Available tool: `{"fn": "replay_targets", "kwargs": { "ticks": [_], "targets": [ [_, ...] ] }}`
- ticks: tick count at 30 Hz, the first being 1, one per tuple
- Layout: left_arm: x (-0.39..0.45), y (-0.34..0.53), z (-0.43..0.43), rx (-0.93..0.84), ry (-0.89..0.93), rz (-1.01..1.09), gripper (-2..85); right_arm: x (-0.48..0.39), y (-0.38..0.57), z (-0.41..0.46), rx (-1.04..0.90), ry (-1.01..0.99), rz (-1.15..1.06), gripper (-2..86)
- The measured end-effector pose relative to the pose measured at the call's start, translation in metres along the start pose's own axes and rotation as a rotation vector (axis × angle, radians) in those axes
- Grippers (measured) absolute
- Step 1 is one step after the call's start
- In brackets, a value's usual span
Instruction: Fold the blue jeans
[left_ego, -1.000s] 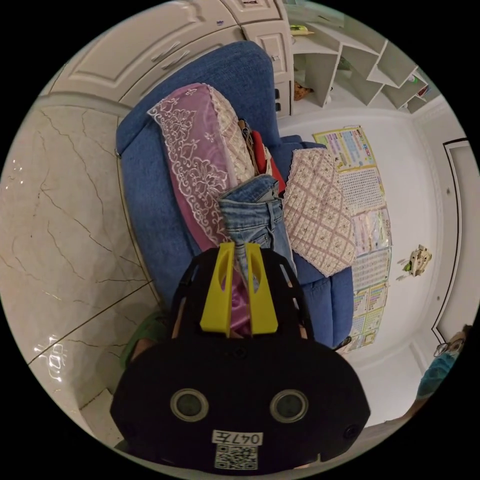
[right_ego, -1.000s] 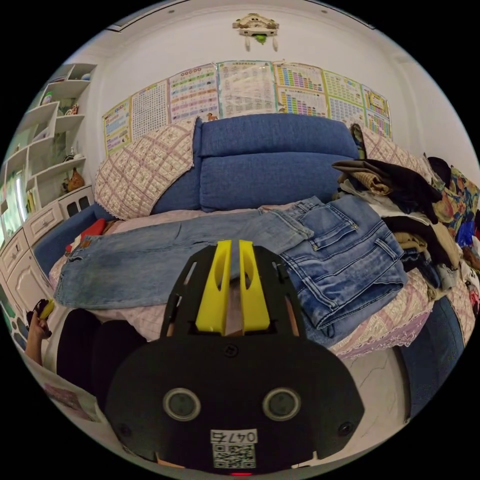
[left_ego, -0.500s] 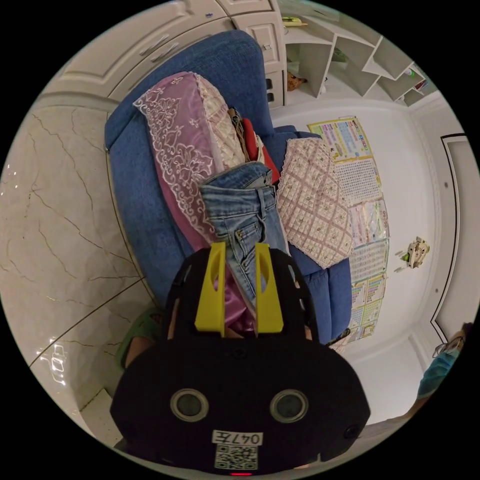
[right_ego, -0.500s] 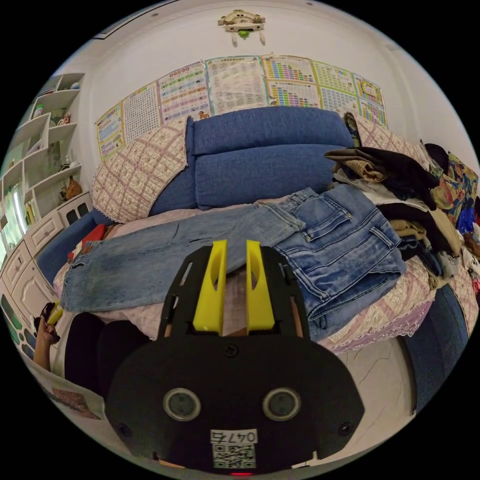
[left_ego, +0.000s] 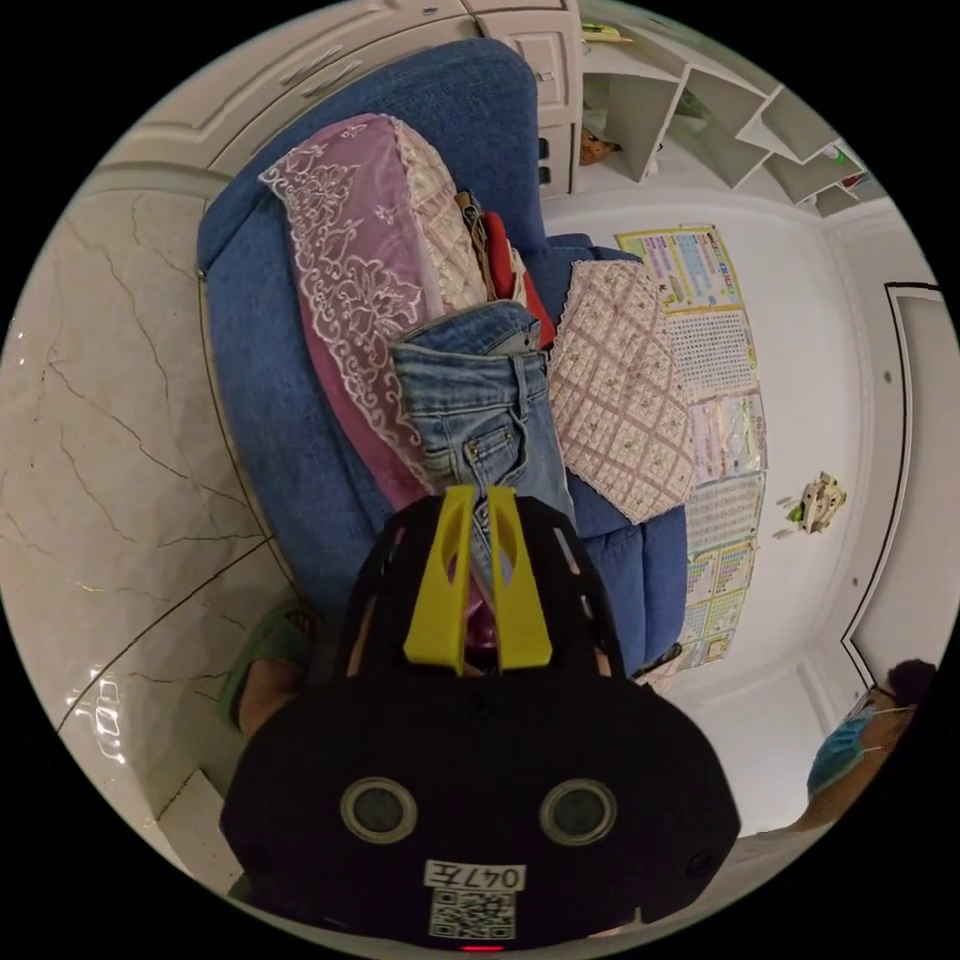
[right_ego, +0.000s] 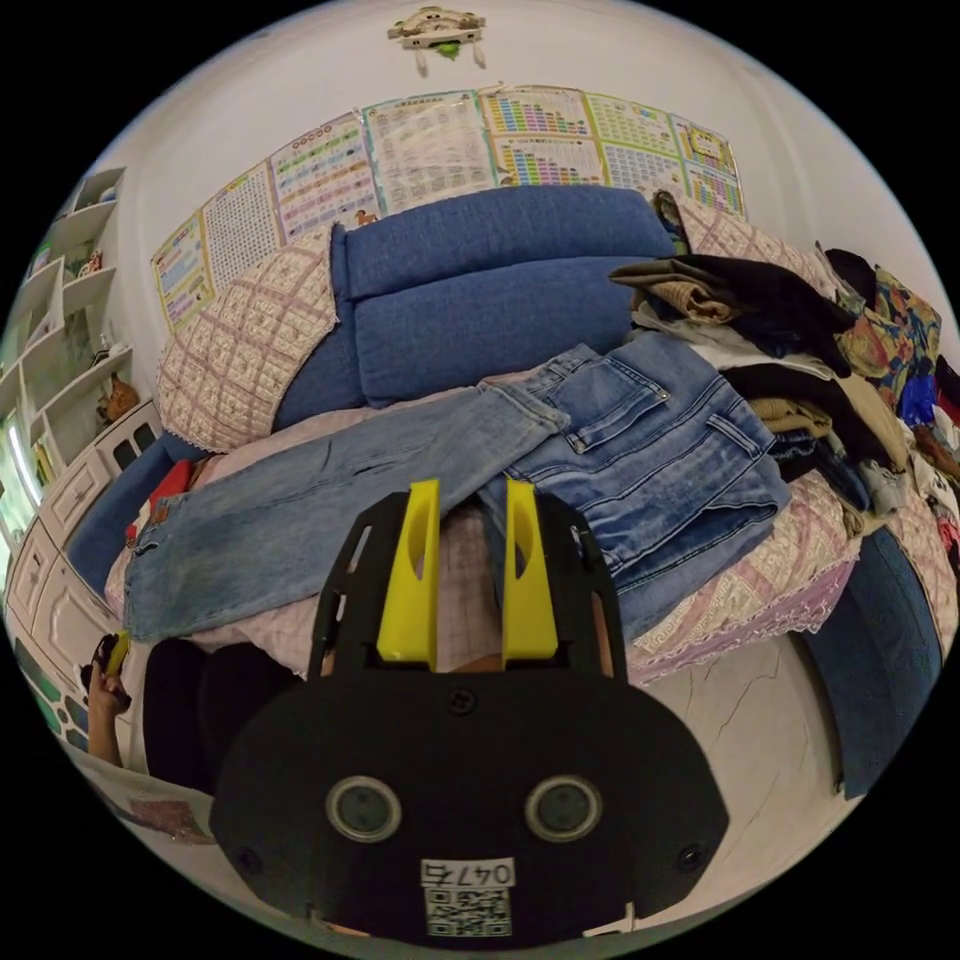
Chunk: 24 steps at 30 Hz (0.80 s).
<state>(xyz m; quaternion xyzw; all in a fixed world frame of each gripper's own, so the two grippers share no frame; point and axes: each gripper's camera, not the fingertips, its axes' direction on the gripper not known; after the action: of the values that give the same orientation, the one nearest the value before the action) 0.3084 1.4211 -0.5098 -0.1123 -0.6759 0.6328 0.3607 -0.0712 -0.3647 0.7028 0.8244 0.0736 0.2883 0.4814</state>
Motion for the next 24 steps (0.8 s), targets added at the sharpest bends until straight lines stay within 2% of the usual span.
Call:
{"fn": "replay_targets", "kwargs": {
  "ticks": [10,17,24],
  "targets": [
    [0.013,0.01,-0.011,0.054,0.032,0.048,-1.0,0.039,-0.031,0.015,-0.043,-0.021,0.036,5.4],
    [0.02,0.027,-0.014,0.05,-0.006,0.082,-0.4,0.074,-0.064,0.03,-0.1,-0.142,0.099,4.9],
    [0.009,0.056,-0.011,0.04,-0.031,0.043,7.8,0.095,-0.072,0.048,-0.136,-0.163,0.111,5.2]
  ]
}}
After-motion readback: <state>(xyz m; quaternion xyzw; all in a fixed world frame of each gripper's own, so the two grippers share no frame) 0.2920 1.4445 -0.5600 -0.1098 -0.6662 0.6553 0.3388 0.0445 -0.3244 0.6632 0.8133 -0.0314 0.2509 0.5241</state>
